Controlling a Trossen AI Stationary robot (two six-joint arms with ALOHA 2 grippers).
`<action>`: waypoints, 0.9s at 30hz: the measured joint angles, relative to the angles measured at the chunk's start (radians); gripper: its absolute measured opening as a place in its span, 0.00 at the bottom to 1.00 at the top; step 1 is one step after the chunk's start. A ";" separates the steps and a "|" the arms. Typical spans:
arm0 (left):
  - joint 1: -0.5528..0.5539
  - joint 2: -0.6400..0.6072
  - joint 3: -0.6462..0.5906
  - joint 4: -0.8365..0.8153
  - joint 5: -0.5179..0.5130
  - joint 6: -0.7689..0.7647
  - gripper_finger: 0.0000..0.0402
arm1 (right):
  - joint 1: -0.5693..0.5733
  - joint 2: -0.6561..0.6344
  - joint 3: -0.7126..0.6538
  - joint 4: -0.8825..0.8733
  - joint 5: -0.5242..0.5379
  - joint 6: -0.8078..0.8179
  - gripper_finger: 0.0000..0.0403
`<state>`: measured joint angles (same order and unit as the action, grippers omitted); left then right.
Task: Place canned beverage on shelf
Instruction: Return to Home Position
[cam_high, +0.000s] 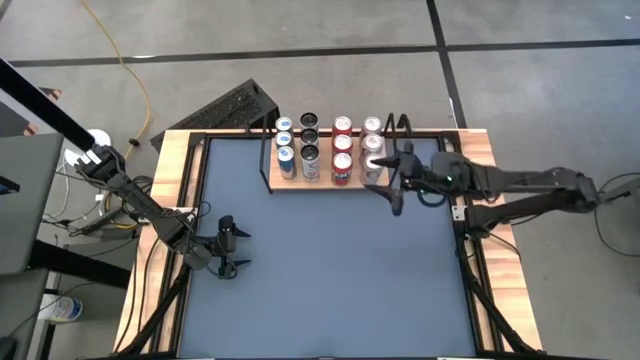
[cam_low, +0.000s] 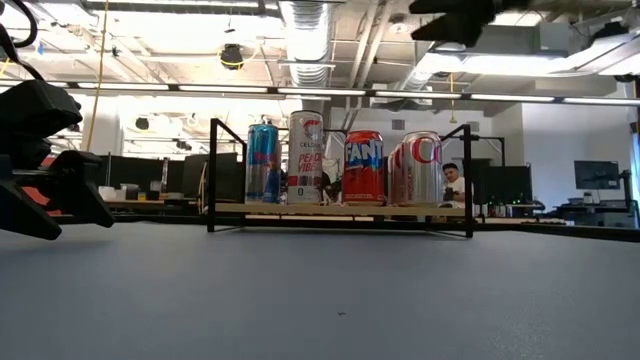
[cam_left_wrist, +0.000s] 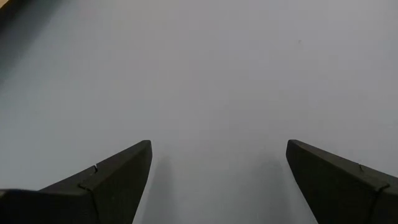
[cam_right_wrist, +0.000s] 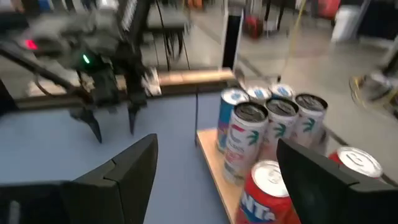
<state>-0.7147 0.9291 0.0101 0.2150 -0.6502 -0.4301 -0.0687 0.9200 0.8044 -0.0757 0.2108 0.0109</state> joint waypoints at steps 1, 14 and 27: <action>0.000 0.000 0.000 0.000 0.000 0.000 0.90 | 0.001 -0.024 -0.049 0.052 0.000 0.000 0.77; 0.000 0.000 0.000 0.043 -0.028 0.010 0.90 | 0.018 -0.084 -0.199 0.139 -0.004 0.010 0.77; 0.274 -0.070 0.000 0.615 0.297 0.535 0.90 | 0.194 -0.190 -0.477 0.423 0.185 -0.007 0.77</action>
<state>-0.4406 0.8591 0.0097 0.8301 -0.3529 0.1051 0.1248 0.7297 0.3278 0.3471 0.3953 0.0035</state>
